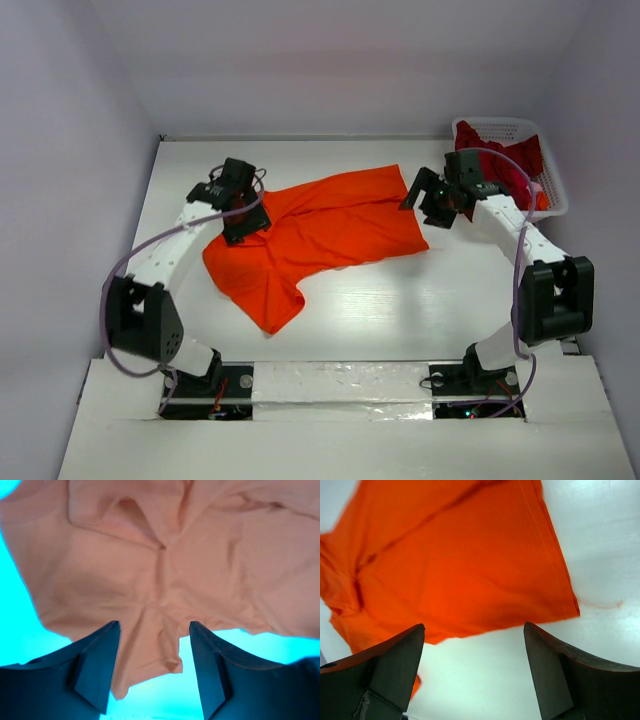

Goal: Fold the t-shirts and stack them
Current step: Grap the side of the flattened tshirt closest away from the robot with both arms

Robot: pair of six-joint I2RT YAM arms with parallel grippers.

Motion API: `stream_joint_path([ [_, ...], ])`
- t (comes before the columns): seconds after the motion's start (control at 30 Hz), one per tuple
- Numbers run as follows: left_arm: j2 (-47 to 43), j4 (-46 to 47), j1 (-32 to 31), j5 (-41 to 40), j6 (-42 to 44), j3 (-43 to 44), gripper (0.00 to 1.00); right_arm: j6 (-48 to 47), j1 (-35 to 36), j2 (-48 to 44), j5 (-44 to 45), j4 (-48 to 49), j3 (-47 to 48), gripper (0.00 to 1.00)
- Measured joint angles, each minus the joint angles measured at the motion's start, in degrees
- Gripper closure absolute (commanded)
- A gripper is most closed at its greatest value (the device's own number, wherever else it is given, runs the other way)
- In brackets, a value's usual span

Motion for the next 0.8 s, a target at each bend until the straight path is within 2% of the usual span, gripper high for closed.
stream_joint_path([
  [0.13,-8.61,1.60,-0.48,2.56,-1.49,-12.24,0.48,0.02,0.00,0.17,-0.35,-0.20,-4.24,0.16],
  [0.23,-11.26,-0.37,-1.90,4.83,-2.89,-18.14,0.50,0.09,0.00,0.52,-0.92,-0.09,-6.12,0.16],
  [0.33,-12.76,-1.55,-3.39,6.38,-3.87,-19.50,0.55,0.07,0.00,0.55,-1.14,-0.09,-7.06,0.17],
  [0.37,-13.51,-1.88,-3.80,6.78,-4.09,-19.50,0.62,0.07,0.00,0.55,-1.20,-0.02,-7.17,0.17],
  [0.4,-14.27,-2.10,-4.13,7.06,-4.33,-19.50,0.64,0.07,0.00,0.55,-1.25,-0.02,-7.19,0.17],
  [0.63,-17.53,-6.86,-5.79,7.89,-4.46,-19.50,0.65,0.07,0.00,0.55,-1.42,0.50,-7.69,0.17],
  [0.8,-19.04,-9.97,-7.26,9.51,-4.48,-19.54,0.61,0.04,0.00,0.57,-1.51,0.74,-7.82,0.18],
])
